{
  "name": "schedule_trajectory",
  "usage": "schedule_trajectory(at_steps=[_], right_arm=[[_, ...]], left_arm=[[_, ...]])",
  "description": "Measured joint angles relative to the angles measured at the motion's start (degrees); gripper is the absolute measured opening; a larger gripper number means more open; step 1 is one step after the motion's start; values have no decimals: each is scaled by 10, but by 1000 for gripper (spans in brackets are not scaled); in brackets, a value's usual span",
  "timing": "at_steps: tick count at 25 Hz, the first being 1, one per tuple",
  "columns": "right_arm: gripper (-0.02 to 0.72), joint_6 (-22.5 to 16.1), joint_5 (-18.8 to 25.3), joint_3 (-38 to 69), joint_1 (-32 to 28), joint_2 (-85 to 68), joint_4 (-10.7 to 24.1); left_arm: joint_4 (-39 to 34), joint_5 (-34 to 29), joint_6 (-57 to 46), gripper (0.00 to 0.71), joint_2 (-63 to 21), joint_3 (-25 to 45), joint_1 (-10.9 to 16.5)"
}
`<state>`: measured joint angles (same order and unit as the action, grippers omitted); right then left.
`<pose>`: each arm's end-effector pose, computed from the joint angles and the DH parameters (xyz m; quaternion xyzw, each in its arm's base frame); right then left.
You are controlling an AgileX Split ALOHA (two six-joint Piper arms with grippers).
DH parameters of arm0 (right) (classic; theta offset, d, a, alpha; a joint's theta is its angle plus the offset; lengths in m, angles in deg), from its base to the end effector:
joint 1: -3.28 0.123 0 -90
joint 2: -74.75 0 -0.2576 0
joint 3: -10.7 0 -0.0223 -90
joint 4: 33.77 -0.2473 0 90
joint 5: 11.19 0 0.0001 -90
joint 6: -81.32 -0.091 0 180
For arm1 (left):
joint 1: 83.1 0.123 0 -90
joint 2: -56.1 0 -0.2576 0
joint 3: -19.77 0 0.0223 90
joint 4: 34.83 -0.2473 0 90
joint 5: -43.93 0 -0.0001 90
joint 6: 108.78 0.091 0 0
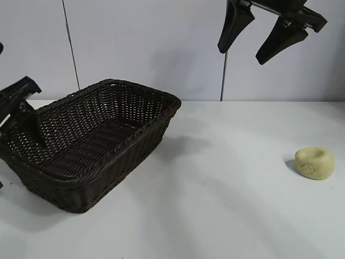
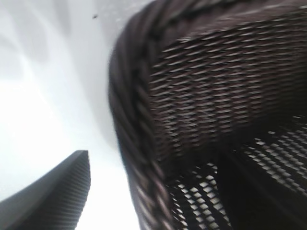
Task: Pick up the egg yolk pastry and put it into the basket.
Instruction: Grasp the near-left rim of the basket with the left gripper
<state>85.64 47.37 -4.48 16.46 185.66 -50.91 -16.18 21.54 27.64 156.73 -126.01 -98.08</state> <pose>0.3647 0.1089 0.2825 -0.0997 0.9601 0.1578 0.2084 0.2628 -0.0818 0.1349 -0.3695 0.9041 -0.1738 0.1258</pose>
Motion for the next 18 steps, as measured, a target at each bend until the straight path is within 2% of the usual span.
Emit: schedule_trajectory(at_steps=[5, 7, 10, 15, 18], right_arm=[[528, 0, 0, 0, 0, 0, 0], [528, 0, 0, 0, 0, 0, 0], [528, 0, 0, 0, 0, 0, 0], [528, 0, 2, 0, 0, 0, 0], [528, 0, 2, 0, 0, 0, 0]], left_arm=[[25, 3, 0, 531, 48, -21, 0], [27, 7, 0, 503, 56, -32, 0], [28, 9, 0, 386, 57, -42, 0], [30, 4, -2, 123, 58, -43, 0], [30, -8, 2, 99, 59, -45, 0]])
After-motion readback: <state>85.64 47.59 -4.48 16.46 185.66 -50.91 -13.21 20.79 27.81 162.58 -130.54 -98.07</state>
